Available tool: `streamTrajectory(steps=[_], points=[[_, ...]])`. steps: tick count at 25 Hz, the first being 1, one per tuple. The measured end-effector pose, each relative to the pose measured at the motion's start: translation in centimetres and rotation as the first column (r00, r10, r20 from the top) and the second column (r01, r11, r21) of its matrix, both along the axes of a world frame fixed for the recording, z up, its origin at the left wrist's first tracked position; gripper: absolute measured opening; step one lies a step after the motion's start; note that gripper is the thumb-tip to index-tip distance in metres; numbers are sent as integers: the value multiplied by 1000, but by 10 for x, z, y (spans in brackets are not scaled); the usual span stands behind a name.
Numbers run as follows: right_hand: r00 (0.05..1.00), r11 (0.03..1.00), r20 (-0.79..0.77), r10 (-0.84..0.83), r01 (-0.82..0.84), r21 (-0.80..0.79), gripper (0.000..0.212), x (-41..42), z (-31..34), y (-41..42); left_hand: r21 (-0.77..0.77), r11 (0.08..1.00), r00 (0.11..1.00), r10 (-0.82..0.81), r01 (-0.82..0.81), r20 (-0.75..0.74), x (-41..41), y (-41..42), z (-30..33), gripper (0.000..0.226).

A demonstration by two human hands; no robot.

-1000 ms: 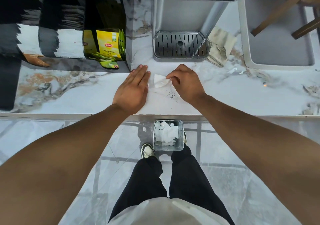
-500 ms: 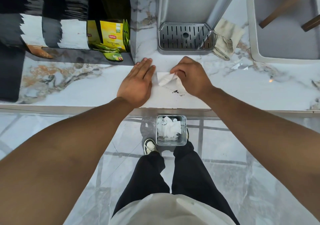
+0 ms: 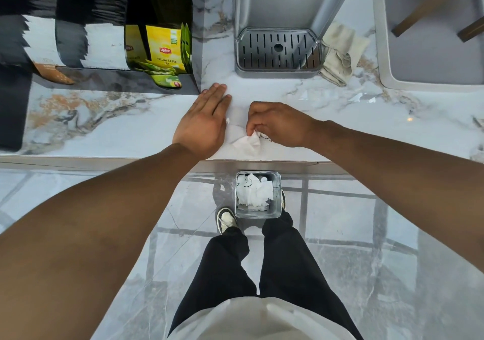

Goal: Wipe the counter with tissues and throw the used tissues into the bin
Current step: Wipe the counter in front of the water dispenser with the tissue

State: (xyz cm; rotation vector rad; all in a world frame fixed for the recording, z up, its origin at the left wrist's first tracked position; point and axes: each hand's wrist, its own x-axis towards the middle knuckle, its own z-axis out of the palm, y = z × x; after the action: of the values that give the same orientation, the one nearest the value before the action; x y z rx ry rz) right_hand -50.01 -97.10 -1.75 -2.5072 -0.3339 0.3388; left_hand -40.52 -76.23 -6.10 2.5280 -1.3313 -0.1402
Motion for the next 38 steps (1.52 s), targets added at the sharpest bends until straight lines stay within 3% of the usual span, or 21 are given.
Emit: streamTrajectory(steps=[4, 6, 11, 14, 25, 30, 34, 38], points=[[996, 998, -62, 57, -57, -10, 17, -17, 8, -4, 12, 1000, 1000, -7, 7, -3, -1, 1, 0, 55], [993, 1000, -116, 12, -9, 24, 17, -18, 14, -7, 18, 1000, 1000, -9, 9, -10, -2, 0, 3, 54], [910, 909, 13, -415, 415, 42, 23, 2, 15, -24, 16, 1000, 1000, -13, 13, -6, -2, 1, 2, 49], [850, 850, 9, -527, 527, -17, 25, 0, 9, -24, 13, 1000, 1000, -12, 12, -4, -1, 0, 1, 49], [852, 859, 117, -511, 510, 40, 22, -59, -4, 9, 28, 1000, 1000, 1, -1, 2, -2, -1, -1, 52], [916, 914, -2, -402, 401, 65, 20, -71, 11, 14, 43, 999, 1000, 12, -12, -3, -3, -1, -1, 59], [799, 812, 146, -583, 577, 87, 24, -31, 17, -7, 26, 1000, 1000, 13, -13, -1, -5, 0, 2, 53], [812, 820, 124, -570, 573, 14, 26, -2, 5, -8, 15, 1000, 1000, 10, -10, -1, -4, -2, 4, 49]])
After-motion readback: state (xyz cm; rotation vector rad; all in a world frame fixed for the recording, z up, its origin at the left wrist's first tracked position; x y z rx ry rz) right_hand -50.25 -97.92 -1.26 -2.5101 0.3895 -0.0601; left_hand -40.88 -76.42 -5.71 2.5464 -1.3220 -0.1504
